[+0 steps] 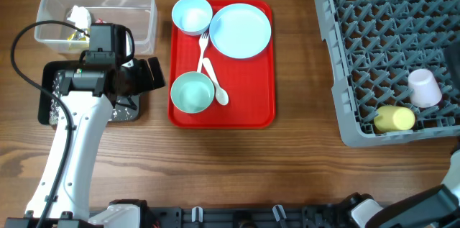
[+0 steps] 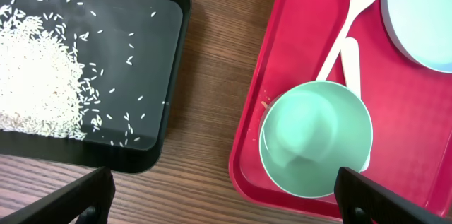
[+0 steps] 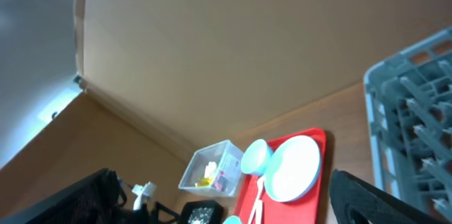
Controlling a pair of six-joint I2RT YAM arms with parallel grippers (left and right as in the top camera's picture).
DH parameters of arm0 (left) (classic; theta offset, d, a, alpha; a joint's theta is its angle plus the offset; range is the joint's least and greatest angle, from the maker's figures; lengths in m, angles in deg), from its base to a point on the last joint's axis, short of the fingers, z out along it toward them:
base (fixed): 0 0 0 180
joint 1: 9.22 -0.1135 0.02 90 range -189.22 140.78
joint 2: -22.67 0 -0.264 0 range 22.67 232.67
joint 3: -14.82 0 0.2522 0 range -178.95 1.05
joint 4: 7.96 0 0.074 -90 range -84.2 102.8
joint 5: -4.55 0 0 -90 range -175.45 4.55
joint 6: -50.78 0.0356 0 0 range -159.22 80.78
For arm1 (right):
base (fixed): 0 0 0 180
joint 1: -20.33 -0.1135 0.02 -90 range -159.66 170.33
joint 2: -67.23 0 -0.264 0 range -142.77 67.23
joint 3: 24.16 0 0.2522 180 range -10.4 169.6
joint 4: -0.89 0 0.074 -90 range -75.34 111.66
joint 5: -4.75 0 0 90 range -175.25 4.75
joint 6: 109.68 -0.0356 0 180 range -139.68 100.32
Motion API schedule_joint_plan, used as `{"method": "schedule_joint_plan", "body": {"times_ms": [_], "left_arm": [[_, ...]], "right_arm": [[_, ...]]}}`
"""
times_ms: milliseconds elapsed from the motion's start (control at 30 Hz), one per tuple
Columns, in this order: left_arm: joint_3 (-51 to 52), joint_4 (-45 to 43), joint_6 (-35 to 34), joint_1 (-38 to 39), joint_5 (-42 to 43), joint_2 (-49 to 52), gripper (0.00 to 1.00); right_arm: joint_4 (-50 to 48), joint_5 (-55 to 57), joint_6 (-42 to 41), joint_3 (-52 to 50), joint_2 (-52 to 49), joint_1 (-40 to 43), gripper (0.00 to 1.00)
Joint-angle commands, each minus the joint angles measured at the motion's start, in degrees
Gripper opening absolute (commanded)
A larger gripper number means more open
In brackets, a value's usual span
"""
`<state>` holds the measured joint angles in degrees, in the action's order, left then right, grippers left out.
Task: Sort waste into correct bins and load items into the dishwasher rack
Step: 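Release the pink cup in the rack and raise the right gripper, then move the right gripper over to the light-blue plate on the tray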
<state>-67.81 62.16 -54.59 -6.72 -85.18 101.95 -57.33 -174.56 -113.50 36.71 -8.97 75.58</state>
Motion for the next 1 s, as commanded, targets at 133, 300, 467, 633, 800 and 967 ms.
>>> {"method": "schedule_joint_plan", "body": {"times_ms": [133, 300, 467, 633, 800, 967], "left_arm": [[-0.48, -0.17, -0.13, -0.26, -0.13, 0.46, 1.00], [-0.48, 0.04, -0.13, -0.20, 0.11, 0.46, 1.00], [-0.48, -0.15, -0.13, -0.22, 0.26, 0.46, 1.00], [-0.48, -0.31, -0.13, -0.15, 0.26, 0.46, 1.00], [-0.48, -0.31, -0.11, -0.17, 0.26, 0.46, 1.00], [-0.48, -0.31, -0.13, -0.15, 0.28, 0.46, 1.00]], "right_arm": [[10.32, 5.20, -12.09, 0.13, -1.20, -0.11, 1.00], [27.98, 9.88, -5.16, 0.13, -1.73, -0.11, 1.00], [49.62, 14.69, 12.57, 0.13, -4.55, -0.22, 0.99], [72.13, 26.32, 34.07, 0.13, -5.11, -0.28, 1.00], [82.51, 36.63, 51.12, 0.13, -3.65, -0.33, 0.99], [89.29, 46.88, 65.55, 1.95, 3.76, -0.33, 1.00]]}}
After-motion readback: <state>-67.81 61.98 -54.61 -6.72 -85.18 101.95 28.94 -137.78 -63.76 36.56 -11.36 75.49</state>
